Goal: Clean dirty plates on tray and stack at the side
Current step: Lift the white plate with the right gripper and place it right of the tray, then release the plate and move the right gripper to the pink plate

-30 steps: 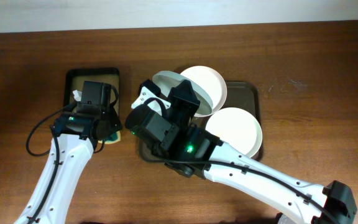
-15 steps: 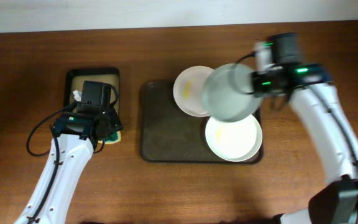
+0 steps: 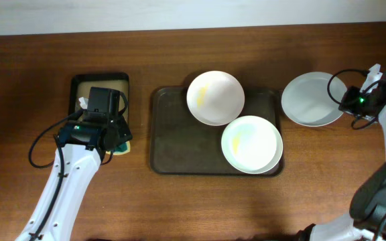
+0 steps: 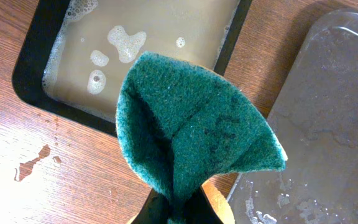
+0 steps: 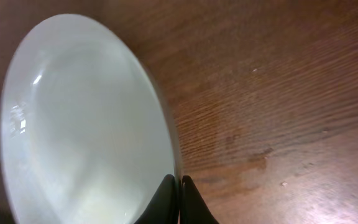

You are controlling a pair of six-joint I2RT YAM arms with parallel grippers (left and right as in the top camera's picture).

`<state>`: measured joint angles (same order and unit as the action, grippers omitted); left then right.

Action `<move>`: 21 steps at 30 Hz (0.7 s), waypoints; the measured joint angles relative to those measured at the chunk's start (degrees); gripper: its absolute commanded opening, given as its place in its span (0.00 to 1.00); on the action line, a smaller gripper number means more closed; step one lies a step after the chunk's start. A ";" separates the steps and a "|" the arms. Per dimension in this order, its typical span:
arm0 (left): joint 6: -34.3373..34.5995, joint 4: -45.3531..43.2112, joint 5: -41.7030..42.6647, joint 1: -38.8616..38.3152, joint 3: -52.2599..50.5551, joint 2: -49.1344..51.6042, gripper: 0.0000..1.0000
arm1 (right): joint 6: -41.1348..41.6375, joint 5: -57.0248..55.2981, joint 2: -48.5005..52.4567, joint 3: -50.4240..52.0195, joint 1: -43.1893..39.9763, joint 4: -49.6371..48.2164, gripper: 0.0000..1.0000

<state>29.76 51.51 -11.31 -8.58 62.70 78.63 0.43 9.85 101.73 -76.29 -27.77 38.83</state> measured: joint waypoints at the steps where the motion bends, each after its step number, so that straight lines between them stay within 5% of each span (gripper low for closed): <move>1: -0.02 0.00 0.00 0.00 0.00 0.00 0.00 | 1.33 0.33 1.77 0.04 0.00 -1.42 0.50; 5: 0.00 -0.02 0.00 0.00 0.00 0.00 0.00 | 3.10 0.79 3.74 0.13 0.00 -3.23 0.64; 13: 0.00 -0.07 0.00 0.00 0.00 0.00 0.00 | 4.63 13.57 3.65 -0.04 1.03 -2.47 0.63; 21: 0.00 -0.28 0.00 0.00 0.00 0.00 0.00 | 7.30 17.97 3.10 -0.28 20.20 -2.97 0.65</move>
<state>29.76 51.22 -11.31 -8.58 62.70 78.63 7.73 27.81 104.84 -76.58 -7.57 35.86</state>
